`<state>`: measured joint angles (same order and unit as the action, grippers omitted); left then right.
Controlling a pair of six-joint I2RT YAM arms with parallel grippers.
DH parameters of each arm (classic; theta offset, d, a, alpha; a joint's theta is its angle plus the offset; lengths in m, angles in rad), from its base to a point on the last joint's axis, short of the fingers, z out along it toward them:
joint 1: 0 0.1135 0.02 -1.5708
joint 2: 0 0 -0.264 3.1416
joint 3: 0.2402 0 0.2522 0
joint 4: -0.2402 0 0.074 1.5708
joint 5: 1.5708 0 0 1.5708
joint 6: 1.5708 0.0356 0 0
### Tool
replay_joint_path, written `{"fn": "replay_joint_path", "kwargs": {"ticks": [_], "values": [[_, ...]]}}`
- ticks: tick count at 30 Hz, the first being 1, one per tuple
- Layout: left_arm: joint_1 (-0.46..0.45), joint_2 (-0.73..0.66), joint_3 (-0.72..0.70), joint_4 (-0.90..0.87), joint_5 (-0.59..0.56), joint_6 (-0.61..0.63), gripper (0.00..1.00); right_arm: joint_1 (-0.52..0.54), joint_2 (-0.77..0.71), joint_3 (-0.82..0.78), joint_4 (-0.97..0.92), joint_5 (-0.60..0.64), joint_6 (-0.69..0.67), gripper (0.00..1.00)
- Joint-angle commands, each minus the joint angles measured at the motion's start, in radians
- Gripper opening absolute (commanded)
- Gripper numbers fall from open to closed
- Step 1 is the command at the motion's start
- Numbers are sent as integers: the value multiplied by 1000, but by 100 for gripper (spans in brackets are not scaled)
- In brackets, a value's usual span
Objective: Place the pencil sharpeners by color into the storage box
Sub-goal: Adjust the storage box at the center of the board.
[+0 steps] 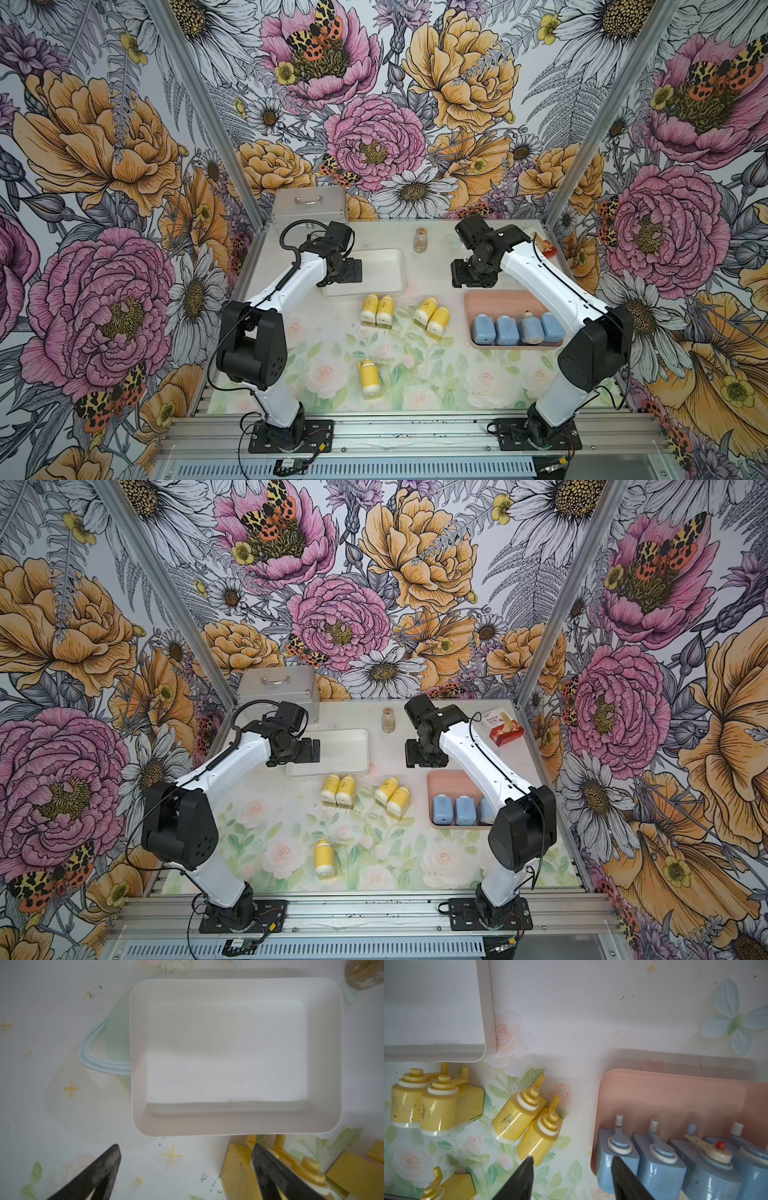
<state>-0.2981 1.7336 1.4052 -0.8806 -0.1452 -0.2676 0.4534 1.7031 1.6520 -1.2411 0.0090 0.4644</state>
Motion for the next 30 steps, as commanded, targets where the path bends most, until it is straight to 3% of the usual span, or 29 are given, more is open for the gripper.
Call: {"fn": "replay_joint_path", "kwargs": {"ticks": [1,11,21,30], "values": [[8,45,35,-57,29,-35,99,8,11,10,24,-8,19,61],[4,113,65,-95,29,-62,99,18,19,-4,35,-14,20,61],[-72,-8,108,-217,21,-45,99,25,10,-29,50,-15,26,61],[-173,-73,62,-272,127,-42,99,27,-6,-52,57,-16,25,61]]}}
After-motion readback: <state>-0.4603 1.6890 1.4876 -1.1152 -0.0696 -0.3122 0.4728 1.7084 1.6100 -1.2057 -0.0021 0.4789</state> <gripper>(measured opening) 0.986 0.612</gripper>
